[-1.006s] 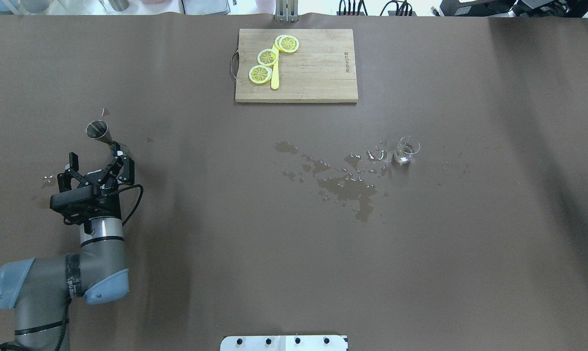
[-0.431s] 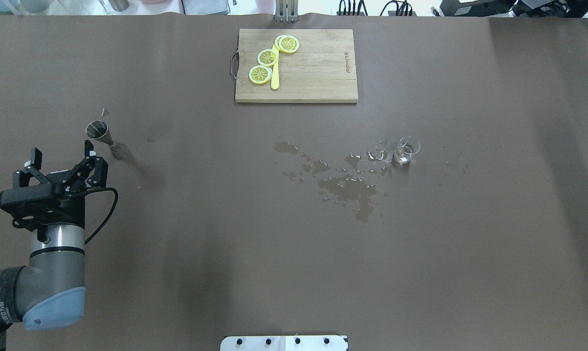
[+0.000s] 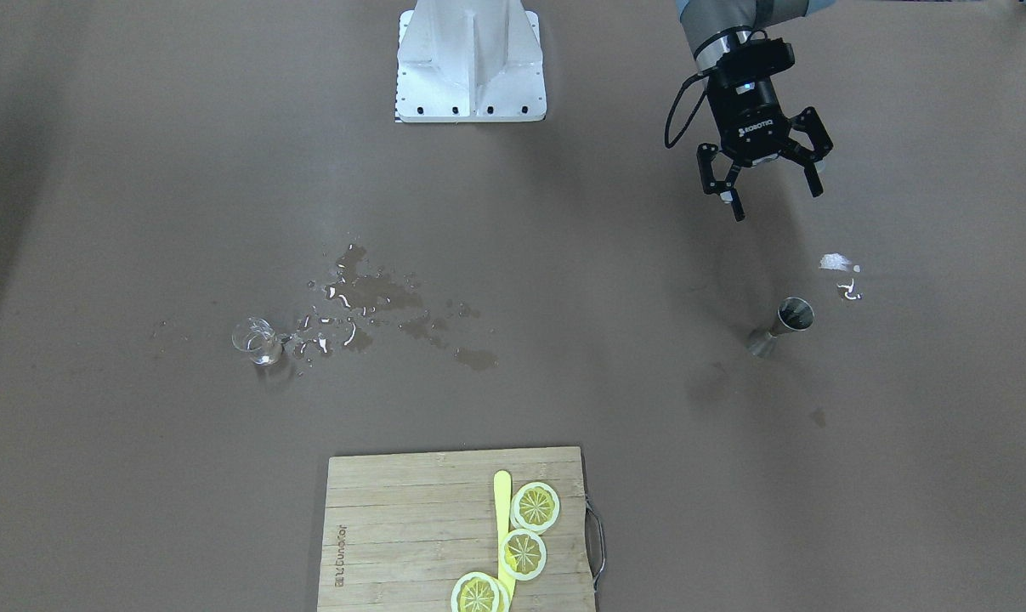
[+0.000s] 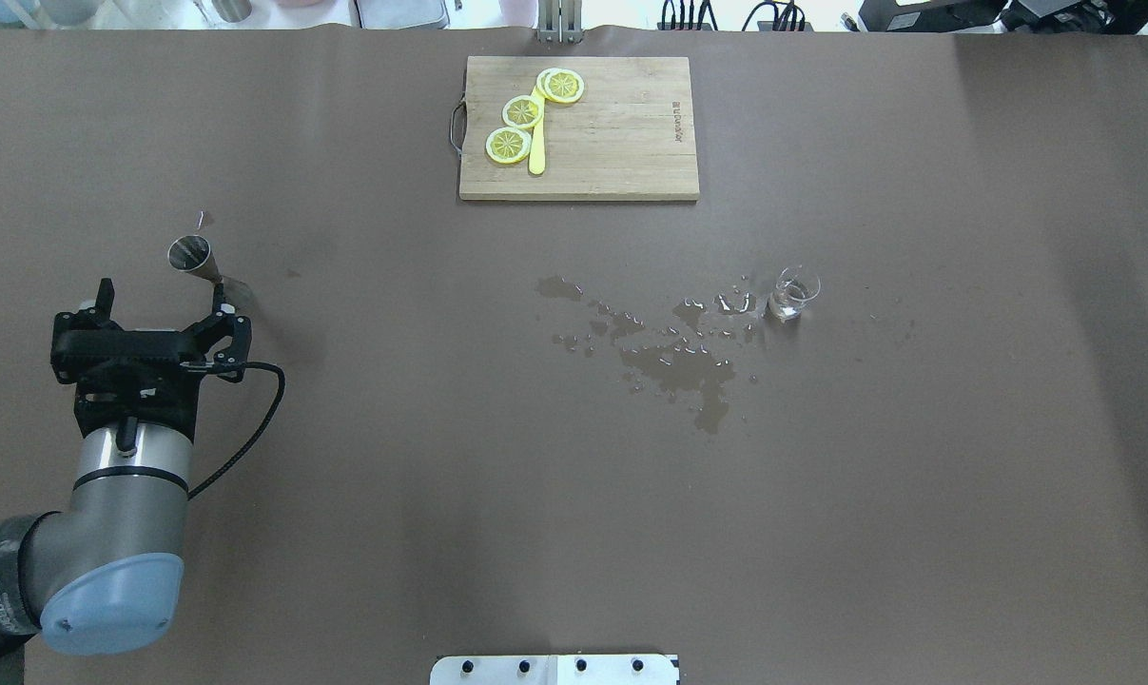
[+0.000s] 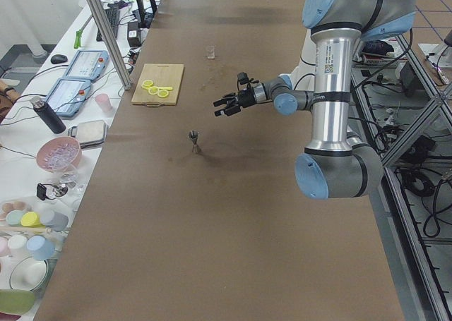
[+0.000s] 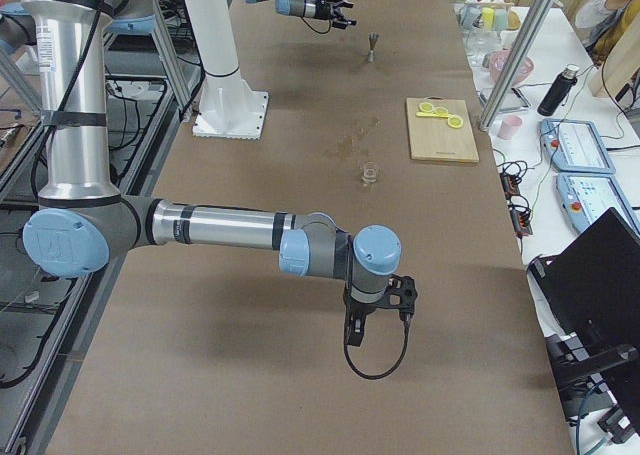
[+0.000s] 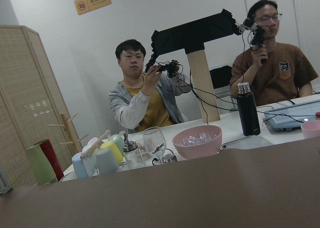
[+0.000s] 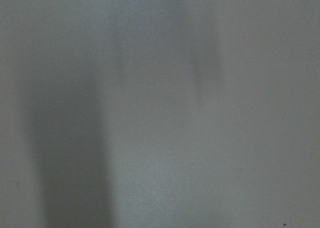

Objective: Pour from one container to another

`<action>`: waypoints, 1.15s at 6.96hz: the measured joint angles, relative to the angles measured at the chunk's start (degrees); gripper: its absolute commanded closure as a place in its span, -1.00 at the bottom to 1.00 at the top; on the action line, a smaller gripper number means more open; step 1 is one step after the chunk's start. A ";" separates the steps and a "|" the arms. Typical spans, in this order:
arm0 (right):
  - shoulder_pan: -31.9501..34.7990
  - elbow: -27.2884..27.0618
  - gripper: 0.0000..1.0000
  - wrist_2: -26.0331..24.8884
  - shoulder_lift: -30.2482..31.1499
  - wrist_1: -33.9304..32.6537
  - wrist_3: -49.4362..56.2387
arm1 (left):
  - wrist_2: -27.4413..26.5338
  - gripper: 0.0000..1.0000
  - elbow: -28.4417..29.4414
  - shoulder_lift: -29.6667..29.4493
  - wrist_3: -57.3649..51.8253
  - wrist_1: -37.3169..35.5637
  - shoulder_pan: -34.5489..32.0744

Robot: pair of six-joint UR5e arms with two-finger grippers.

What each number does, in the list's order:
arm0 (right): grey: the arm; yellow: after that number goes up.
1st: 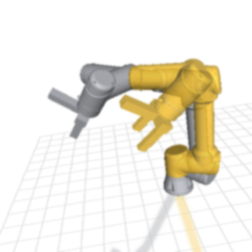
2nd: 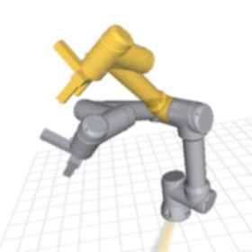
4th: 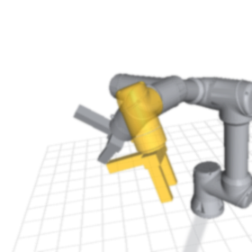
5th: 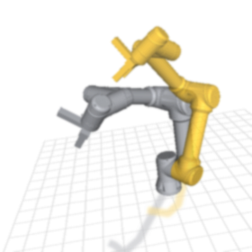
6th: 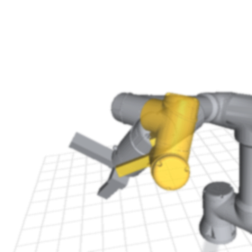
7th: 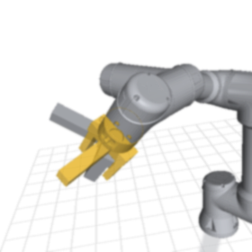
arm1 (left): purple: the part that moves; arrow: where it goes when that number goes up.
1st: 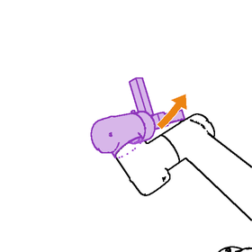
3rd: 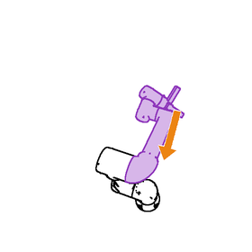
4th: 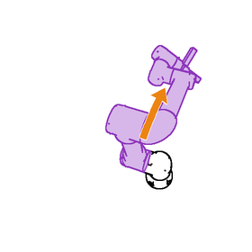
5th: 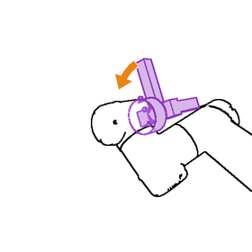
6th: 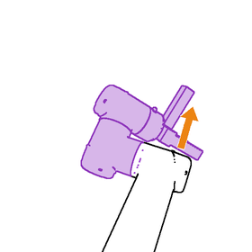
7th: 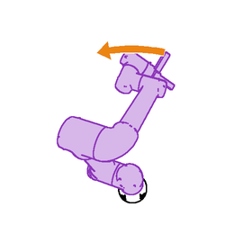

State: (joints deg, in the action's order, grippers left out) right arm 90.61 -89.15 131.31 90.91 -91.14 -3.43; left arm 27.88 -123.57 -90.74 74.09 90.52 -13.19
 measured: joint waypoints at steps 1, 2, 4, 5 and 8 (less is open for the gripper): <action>0.17 -0.09 -1.00 0.00 0.06 0.00 0.00 | 5.88 -0.97 -0.32 -2.72 -10.32 1.29 -1.62; 0.22 -0.11 -1.00 0.00 0.10 0.00 0.00 | 12.74 -0.97 -0.28 -5.27 -19.96 3.32 -4.57; 0.26 -0.38 -1.00 0.00 0.14 0.00 0.00 | 28.10 -0.97 1.27 -9.86 -32.95 5.23 -11.72; 0.26 -0.45 -1.00 0.00 0.15 0.00 0.00 | 38.43 -0.97 2.93 -12.38 -40.33 6.39 -17.00; 0.27 -0.53 -1.00 -0.02 0.15 0.00 0.00 | 66.05 -0.97 15.87 -20.29 -65.01 12.85 -35.35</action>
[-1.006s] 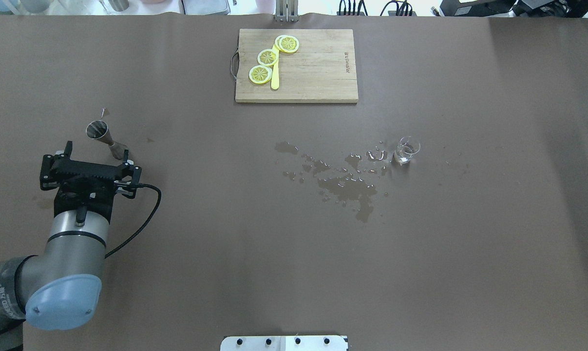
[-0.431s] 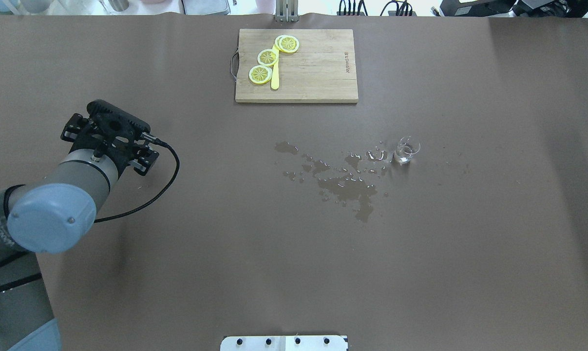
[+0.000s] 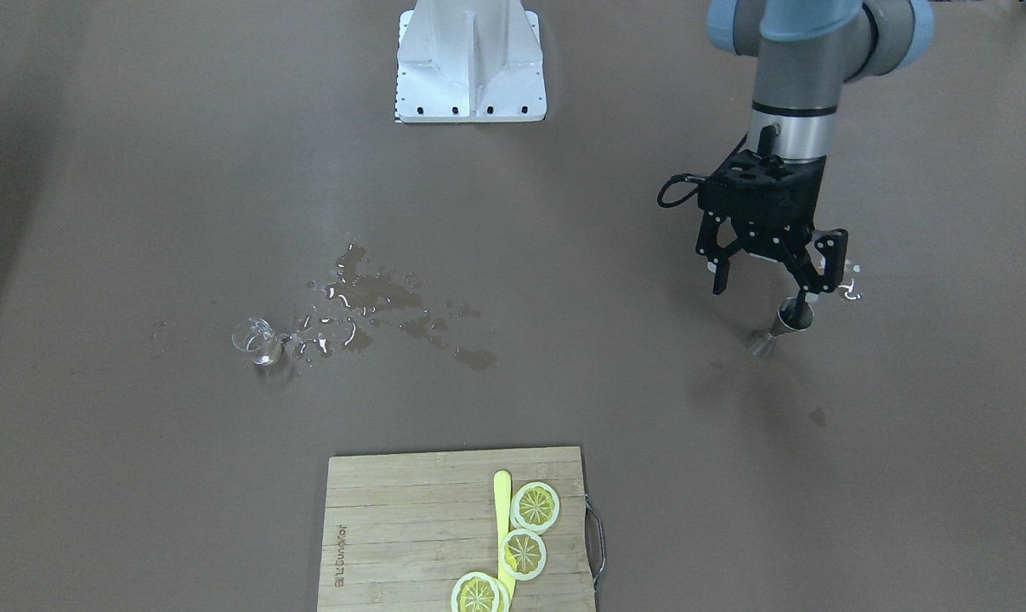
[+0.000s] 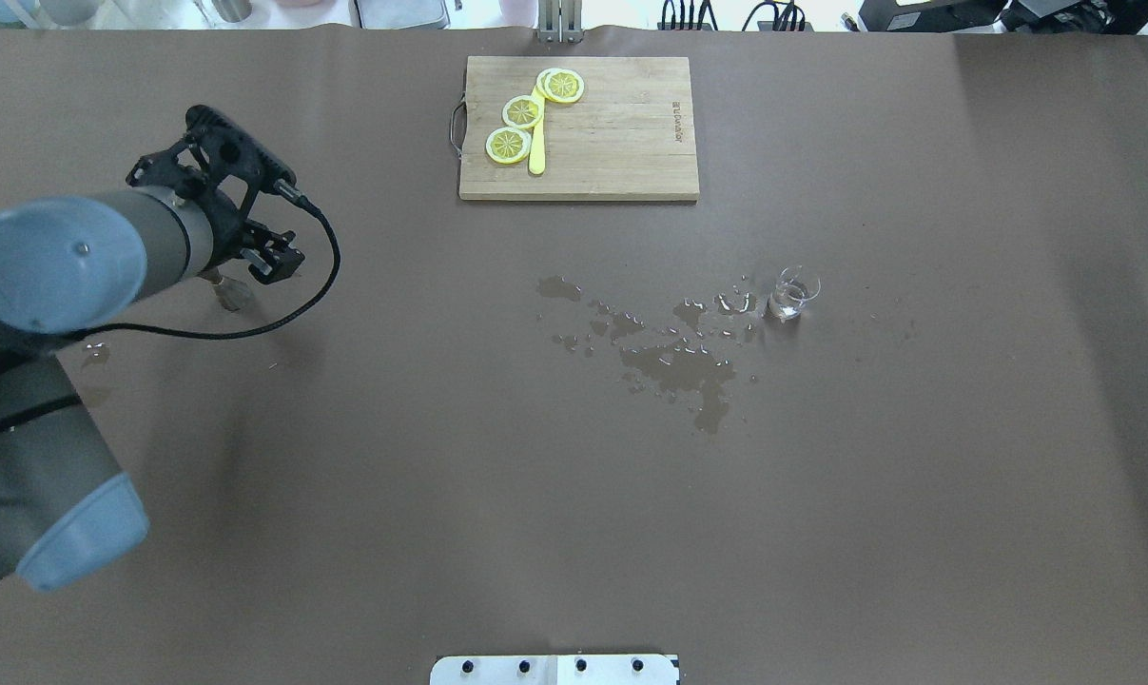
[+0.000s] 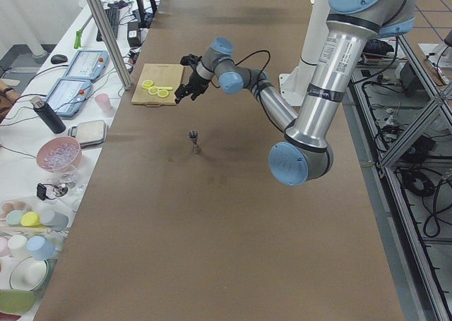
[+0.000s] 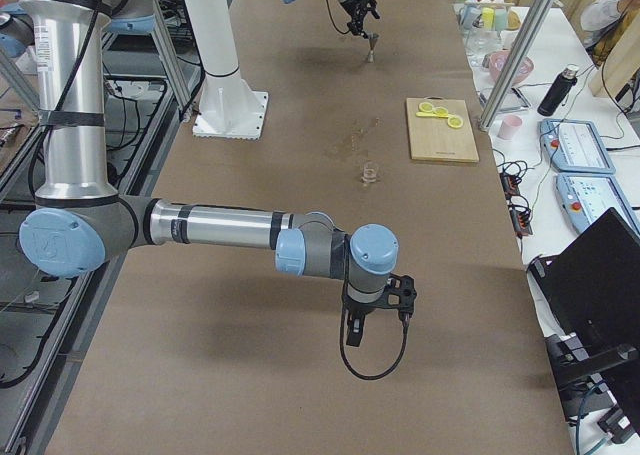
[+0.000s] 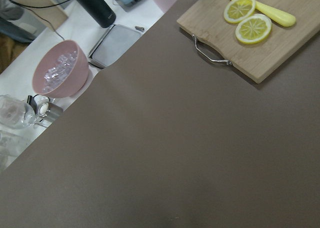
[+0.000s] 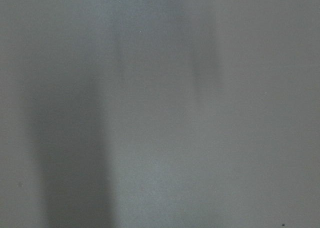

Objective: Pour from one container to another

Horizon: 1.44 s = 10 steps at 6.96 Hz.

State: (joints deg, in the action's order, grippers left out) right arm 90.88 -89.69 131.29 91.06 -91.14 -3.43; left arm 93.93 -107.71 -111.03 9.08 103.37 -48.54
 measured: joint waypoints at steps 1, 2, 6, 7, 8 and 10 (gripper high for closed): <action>0.00 0.01 -1.00 -0.04 0.00 0.00 0.00 | 8.54 -0.97 5.17 -0.81 -3.72 1.58 -5.62; 0.00 0.03 -1.00 -0.06 0.00 0.00 0.00 | 18.80 -0.97 11.10 -1.08 -5.75 2.42 -11.71; 0.00 0.00 -1.00 -0.22 0.11 -0.02 0.00 | 39.77 -0.97 28.90 0.66 -6.81 0.31 -32.88; 0.00 0.03 -1.00 -0.29 0.20 -0.07 0.00 | 41.16 -0.97 28.09 4.19 -6.85 -1.34 -35.35; 0.00 0.03 -1.00 -0.32 0.27 -0.15 0.00 | 41.72 -0.97 26.12 8.56 -6.95 -2.21 -36.81; 0.00 0.04 -1.00 -0.32 0.34 -0.34 0.00 | 43.38 -0.97 21.00 16.92 -7.47 -2.91 -39.46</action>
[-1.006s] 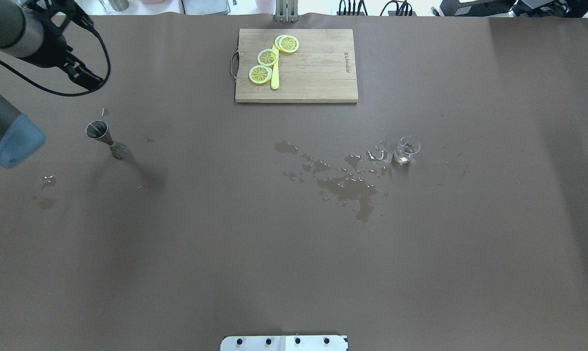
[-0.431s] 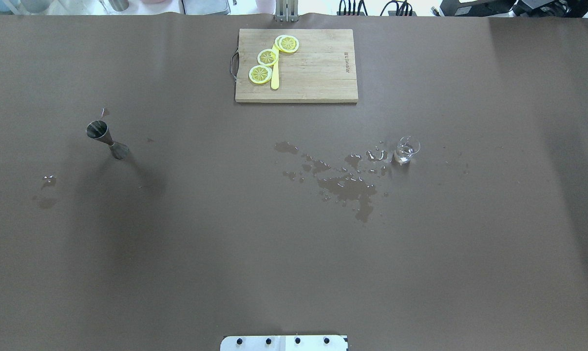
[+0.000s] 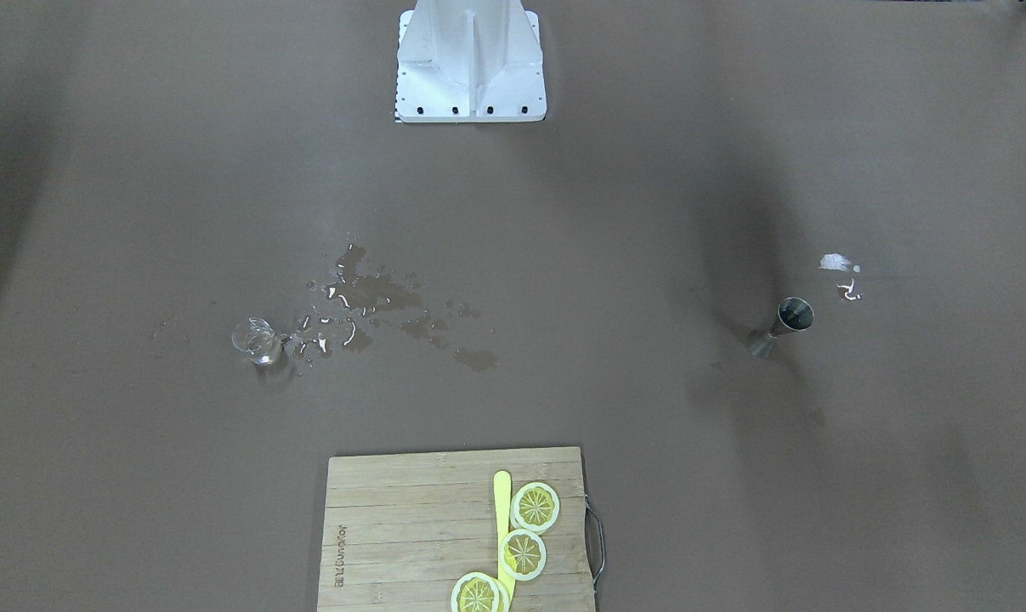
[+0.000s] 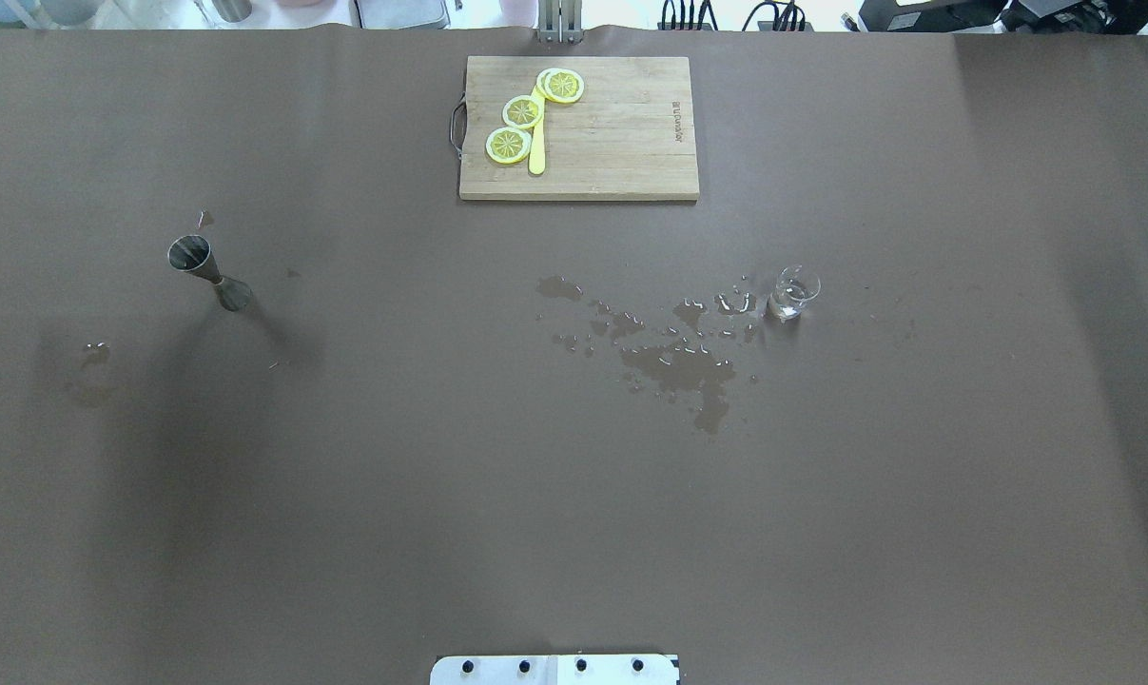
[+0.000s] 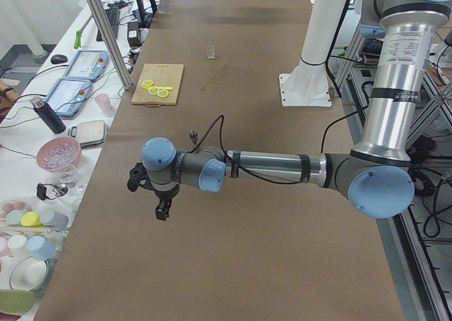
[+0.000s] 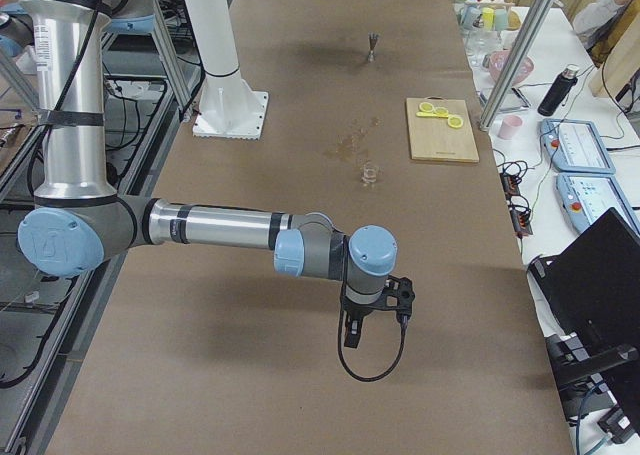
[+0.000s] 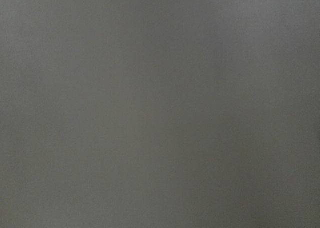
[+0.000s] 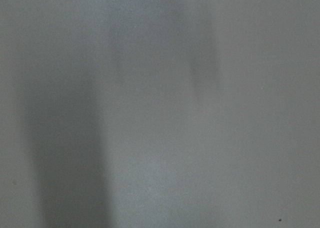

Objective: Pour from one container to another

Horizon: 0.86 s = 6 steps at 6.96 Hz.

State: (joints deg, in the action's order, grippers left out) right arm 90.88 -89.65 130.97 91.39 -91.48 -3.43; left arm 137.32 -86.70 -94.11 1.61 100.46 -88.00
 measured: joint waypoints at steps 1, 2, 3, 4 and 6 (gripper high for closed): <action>0.00 0.00 -1.00 0.04 0.01 -0.11 0.00 | 0.47 -0.97 -2.02 3.53 -1.03 -0.07 -0.74; 0.00 0.00 -1.00 0.06 0.01 -0.14 0.00 | 0.18 -0.97 -3.13 5.80 -2.39 -0.16 -1.07; 0.00 0.00 -1.00 0.07 0.02 -0.13 0.00 | -0.75 -0.98 -2.92 6.99 -2.94 -0.21 -1.15; 0.00 0.00 -1.00 0.07 0.04 -0.16 0.00 | -2.15 -0.98 -2.61 7.40 -3.00 -0.31 -1.21; 0.00 0.00 -1.00 0.13 0.20 -0.07 0.00 | -3.74 -0.98 -2.72 8.85 -2.87 -0.48 -1.37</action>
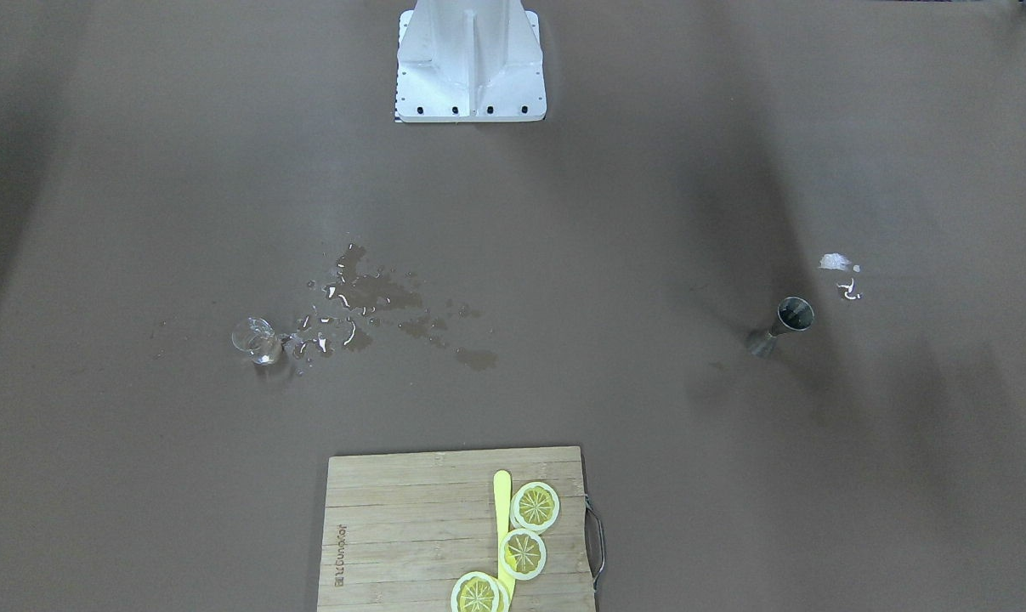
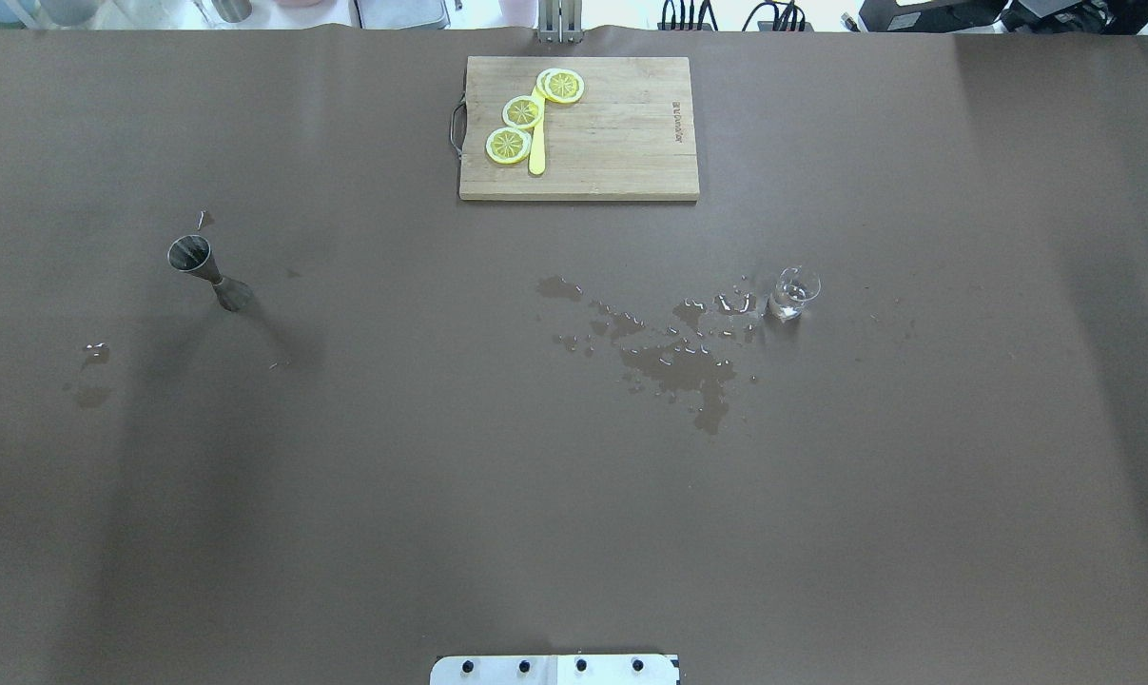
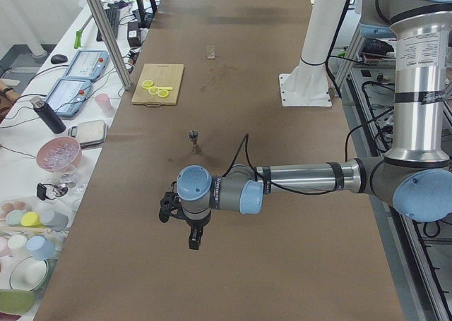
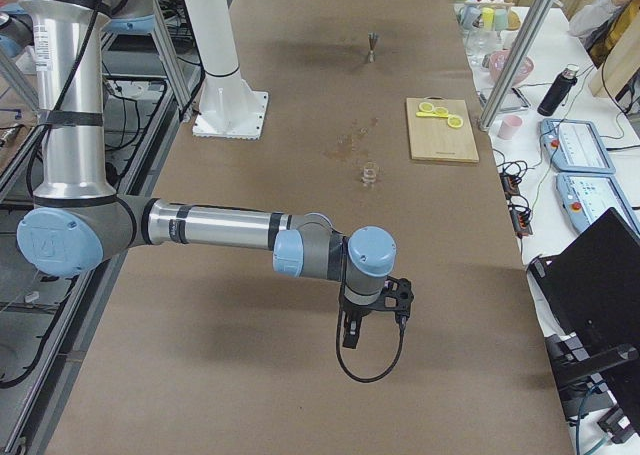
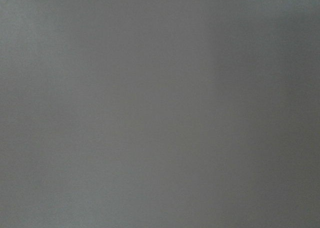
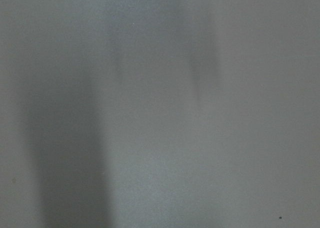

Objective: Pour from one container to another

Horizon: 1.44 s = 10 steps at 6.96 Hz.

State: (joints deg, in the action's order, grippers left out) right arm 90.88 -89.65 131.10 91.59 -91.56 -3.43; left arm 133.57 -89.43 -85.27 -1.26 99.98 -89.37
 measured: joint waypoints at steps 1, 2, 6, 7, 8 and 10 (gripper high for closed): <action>0.00 -0.01 -1.00 0.02 0.04 0.14 0.00 | -0.09 -0.98 -0.24 1.10 0.07 -0.05 -0.08; 0.00 -0.03 -1.00 0.03 0.09 0.20 0.00 | -0.09 -0.98 -0.58 1.65 0.12 -0.12 -0.13; 0.00 -0.16 -1.00 0.03 0.21 0.24 0.00 | 0.01 -0.98 -7.86 3.84 0.22 -10.62 0.15; 0.00 -0.28 -1.00 0.03 0.26 0.24 0.00 | 0.15 -0.98 -9.06 3.82 0.20 -13.28 0.24; 0.00 -0.38 -1.00 0.03 0.30 0.24 0.00 | 0.28 -0.98 -9.47 3.72 0.18 -14.17 0.27; 0.00 -0.43 -1.00 0.03 0.33 0.24 0.00 | 0.36 -0.98 -9.51 3.49 0.10 -14.46 0.33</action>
State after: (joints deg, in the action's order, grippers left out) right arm 90.88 -90.08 131.13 91.93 -91.32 -3.43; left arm 133.93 -98.94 -81.78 -1.15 85.52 -89.05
